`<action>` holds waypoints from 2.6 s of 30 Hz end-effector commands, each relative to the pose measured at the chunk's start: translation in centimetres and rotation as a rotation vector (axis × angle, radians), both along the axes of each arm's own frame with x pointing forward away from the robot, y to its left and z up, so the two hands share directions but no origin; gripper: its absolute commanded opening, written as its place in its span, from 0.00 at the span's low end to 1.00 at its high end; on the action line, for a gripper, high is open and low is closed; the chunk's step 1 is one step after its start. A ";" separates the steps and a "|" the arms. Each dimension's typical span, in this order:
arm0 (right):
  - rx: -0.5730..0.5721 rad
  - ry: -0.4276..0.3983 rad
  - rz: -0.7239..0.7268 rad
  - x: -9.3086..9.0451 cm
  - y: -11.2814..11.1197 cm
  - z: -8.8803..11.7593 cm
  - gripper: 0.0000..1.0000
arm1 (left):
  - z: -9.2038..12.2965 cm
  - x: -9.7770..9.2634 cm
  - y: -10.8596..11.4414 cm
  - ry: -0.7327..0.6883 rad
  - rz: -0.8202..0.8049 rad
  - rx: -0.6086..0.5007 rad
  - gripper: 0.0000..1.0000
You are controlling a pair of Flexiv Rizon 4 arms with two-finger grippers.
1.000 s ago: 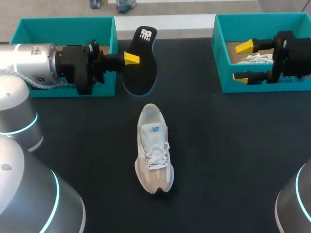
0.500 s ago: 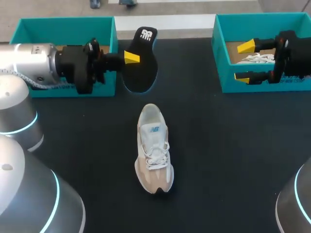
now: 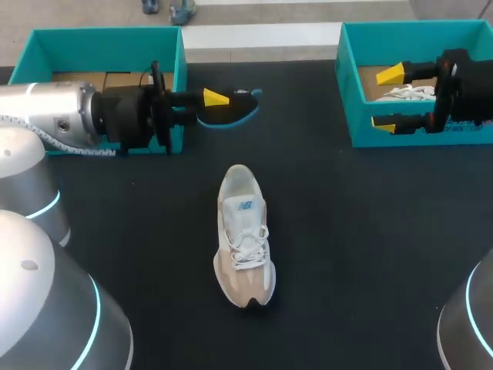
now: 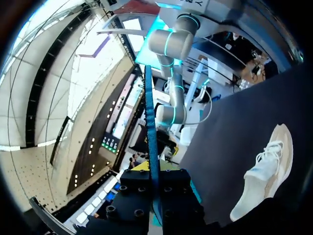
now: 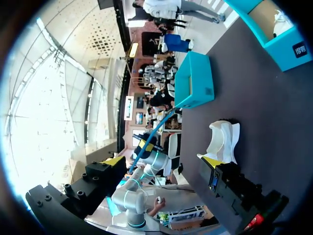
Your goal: Take the shoe out of the shoebox, open the shoe tongue, remove and reinsert the insole, then place the shoe into the shoebox
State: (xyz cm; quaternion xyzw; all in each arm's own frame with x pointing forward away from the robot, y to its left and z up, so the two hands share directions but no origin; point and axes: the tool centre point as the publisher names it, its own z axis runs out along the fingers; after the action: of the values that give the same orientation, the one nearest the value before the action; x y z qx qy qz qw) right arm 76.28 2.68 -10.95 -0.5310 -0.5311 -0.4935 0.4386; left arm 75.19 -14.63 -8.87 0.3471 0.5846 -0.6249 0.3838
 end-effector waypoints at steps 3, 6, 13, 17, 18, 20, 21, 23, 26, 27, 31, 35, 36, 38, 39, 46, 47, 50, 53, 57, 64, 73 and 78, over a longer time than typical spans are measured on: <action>-0.001 0.001 0.001 0.1 0.1 0.0 1.00 | 1.3 1.3 0.1 1.069 -0.087 -0.329 0.00; -0.001 0.001 0.001 0.1 0.1 0.0 1.00 | 1.3 1.3 0.1 1.069 -0.087 -0.329 0.00; -0.001 0.001 0.001 0.1 0.1 0.0 1.00 | 1.3 1.3 0.1 1.069 -0.087 -0.329 0.00; -0.001 0.001 0.001 0.1 0.1 0.0 1.00 | 1.3 1.3 0.1 1.069 -0.087 -0.329 0.00; -0.001 0.001 0.001 0.1 0.1 0.0 1.00 | 1.3 1.3 0.1 1.069 -0.087 -0.329 0.00; -0.001 0.001 0.001 0.1 0.1 0.0 1.00 | 1.3 1.3 0.1 1.069 -0.087 -0.329 0.00; -0.001 0.001 0.001 0.1 0.1 0.0 1.00 | 1.3 1.3 0.1 1.069 -0.087 -0.329 0.00; -0.001 0.001 0.001 0.1 0.1 0.0 1.00 | 1.4 1.4 0.0 1.162 -0.100 -0.300 0.00; -0.001 0.001 0.001 0.1 0.1 0.0 1.00 | 1.4 1.7 -0.2 1.297 -0.125 -0.207 0.00; -0.001 0.001 0.001 0.1 0.1 0.0 1.00 | 1.5 1.8 -0.3 1.327 -0.139 -0.171 0.00; -0.001 0.001 0.001 0.1 0.1 0.0 1.00 | 1.2 2.1 -0.8 1.507 -0.205 -0.063 0.00; -0.001 0.001 0.001 0.1 0.1 0.0 1.00 | 0.9 2.6 -1.2 1.654 -0.261 0.043 0.00; -0.001 0.001 0.001 0.1 0.1 0.0 1.00 | 0.8 2.7 -1.3 1.655 -0.254 0.055 0.00; -0.001 0.001 0.001 0.1 0.1 0.0 1.00 | 0.8 3.0 -1.5 1.729 -0.285 0.117 0.00; -0.001 0.001 0.001 0.1 0.1 0.0 1.00 | 0.9 3.0 -1.6 1.748 -0.300 0.130 0.00; -0.001 0.001 0.001 0.1 0.1 0.0 1.00 | 1.8 2.1 -1.9 2.041 -0.541 0.290 0.00; -0.001 0.001 0.001 0.1 0.1 0.0 1.00 | 1.9 1.9 -1.9 2.090 -0.580 0.312 0.00; -0.001 0.001 0.001 0.1 0.1 0.0 1.00 | 1.7 1.3 -2.1 2.126 -0.614 0.275 0.00; -0.001 0.001 0.001 0.1 0.1 0.0 1.00 | 1.7 1.3 -2.1 2.126 -0.614 0.275 0.00; -0.001 0.001 0.001 0.1 0.1 0.0 1.00 | 1.7 1.3 -2.1 2.126 -0.614 0.275 0.00; -0.001 0.001 0.001 0.1 0.1 0.0 1.00 | 1.7 1.3 -2.1 2.126 -0.614 0.275 0.00; -0.336 -0.012 -0.047 -2.0 2.2 1.6 1.00 | -0.9 1.7 -1.7 2.263 -0.426 0.225 0.00; -0.408 -0.073 -0.072 -3.1 3.4 2.2 1.00 | -2.4 2.3 -1.5 2.341 -0.385 0.192 0.00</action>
State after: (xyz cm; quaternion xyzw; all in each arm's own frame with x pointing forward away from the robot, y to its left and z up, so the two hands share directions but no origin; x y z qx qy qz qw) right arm 74.73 5.47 -9.98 -0.5772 -0.6040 -0.4283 0.3445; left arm 78.02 -16.22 -11.05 -0.3128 0.5646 -0.5636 -0.5156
